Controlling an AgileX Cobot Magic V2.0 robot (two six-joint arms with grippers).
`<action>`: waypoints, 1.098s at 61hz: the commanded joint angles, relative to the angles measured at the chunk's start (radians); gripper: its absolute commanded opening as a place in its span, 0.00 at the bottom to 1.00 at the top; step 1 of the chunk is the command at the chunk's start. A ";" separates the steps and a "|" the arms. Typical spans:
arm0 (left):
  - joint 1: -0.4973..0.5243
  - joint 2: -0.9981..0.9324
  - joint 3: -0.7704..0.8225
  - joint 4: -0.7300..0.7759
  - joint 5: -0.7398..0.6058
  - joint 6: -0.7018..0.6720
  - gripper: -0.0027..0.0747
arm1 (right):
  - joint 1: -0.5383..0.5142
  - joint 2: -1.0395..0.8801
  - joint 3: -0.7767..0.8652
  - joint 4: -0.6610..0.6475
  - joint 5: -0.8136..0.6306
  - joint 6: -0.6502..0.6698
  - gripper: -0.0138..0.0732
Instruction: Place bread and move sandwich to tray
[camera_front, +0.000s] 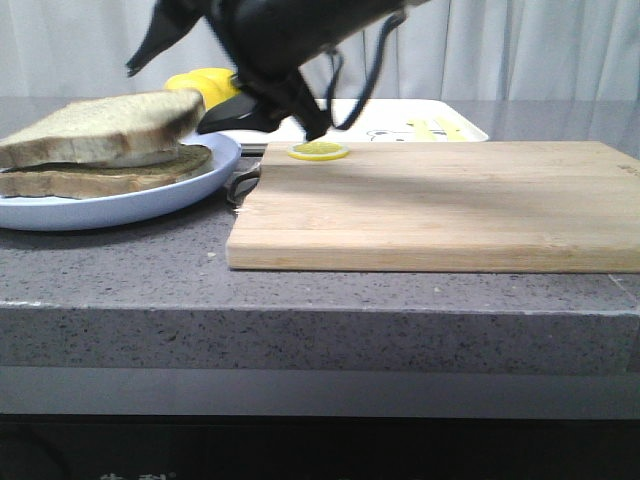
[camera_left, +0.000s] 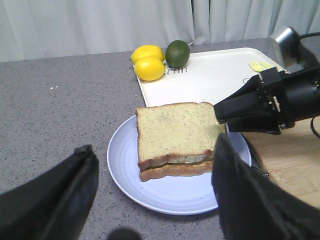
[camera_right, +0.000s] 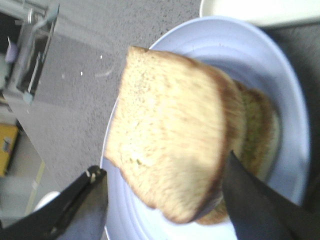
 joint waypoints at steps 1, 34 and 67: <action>-0.010 0.014 -0.030 0.000 -0.087 -0.001 0.65 | -0.052 -0.110 -0.024 -0.100 0.097 -0.013 0.74; -0.010 0.014 -0.030 0.000 -0.077 -0.001 0.65 | -0.180 -0.610 -0.019 -1.024 0.469 0.282 0.74; -0.010 0.014 -0.030 -0.010 -0.077 -0.001 0.65 | -0.180 -1.170 0.445 -1.066 0.289 0.318 0.74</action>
